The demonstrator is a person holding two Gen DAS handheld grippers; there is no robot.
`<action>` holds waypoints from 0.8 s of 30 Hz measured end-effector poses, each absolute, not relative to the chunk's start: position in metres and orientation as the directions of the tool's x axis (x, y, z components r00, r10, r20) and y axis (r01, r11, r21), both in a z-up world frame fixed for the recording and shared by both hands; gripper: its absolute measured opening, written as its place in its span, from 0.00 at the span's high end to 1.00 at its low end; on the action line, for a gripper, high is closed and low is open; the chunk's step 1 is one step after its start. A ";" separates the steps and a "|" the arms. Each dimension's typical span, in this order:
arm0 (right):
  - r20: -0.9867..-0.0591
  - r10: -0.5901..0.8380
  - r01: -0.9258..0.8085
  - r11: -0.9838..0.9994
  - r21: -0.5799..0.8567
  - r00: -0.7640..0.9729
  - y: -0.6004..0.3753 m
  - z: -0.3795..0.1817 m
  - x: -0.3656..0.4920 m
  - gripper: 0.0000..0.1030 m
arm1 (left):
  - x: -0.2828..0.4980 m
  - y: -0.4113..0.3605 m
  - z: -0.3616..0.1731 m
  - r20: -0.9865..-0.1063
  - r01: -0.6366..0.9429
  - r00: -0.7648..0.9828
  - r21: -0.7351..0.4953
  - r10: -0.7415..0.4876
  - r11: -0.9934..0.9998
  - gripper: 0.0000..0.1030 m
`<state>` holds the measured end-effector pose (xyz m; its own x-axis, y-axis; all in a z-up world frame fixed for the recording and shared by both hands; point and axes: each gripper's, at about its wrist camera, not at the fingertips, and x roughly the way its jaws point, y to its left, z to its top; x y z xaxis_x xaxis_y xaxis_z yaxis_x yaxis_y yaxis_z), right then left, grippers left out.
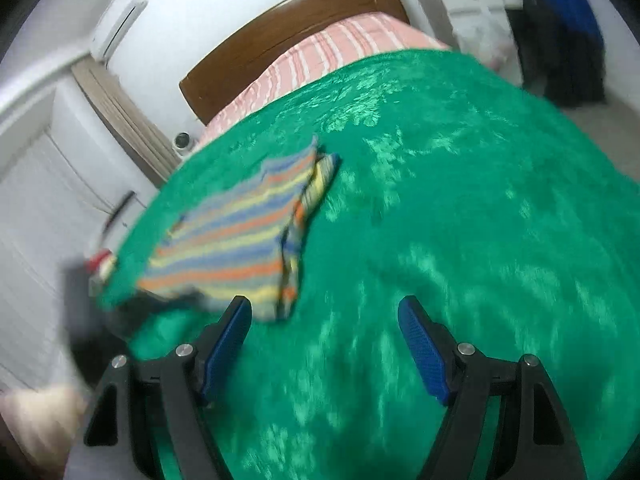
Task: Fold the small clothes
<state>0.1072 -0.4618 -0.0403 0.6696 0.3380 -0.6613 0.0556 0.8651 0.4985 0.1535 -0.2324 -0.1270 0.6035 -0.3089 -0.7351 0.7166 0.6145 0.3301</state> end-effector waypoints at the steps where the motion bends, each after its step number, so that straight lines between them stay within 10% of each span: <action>1: -0.656 0.371 0.047 0.849 0.527 0.657 -0.467 -0.039 0.121 0.28 | 0.160 -0.238 -0.128 -0.735 0.712 0.604 0.326 -0.307 0.622 0.53; 2: -0.650 0.409 0.037 0.829 0.558 0.640 -0.473 -0.039 0.138 0.29 | 0.167 -0.242 -0.129 -0.739 0.703 0.603 0.317 -0.299 0.636 0.89; 3: -0.643 0.446 0.029 0.808 0.588 0.622 -0.476 -0.041 0.157 0.29 | 0.176 -0.243 -0.129 -0.745 0.682 0.607 0.308 -0.278 0.664 0.96; 10: -0.623 0.631 0.069 0.675 0.735 0.463 -0.460 -0.099 0.302 0.33 | 0.193 -0.222 -0.118 -0.723 0.673 0.562 0.119 -0.401 0.730 0.97; 13: -0.659 0.614 0.072 0.706 0.705 0.433 -0.435 -0.109 0.339 0.87 | 0.202 -0.201 -0.103 -0.699 0.640 0.552 0.005 -0.455 0.769 0.97; 24: -0.639 0.671 -0.264 0.738 0.621 0.376 -0.247 -0.021 0.382 0.88 | 0.247 0.015 -0.074 -0.632 0.264 0.644 -0.344 -0.431 0.901 0.97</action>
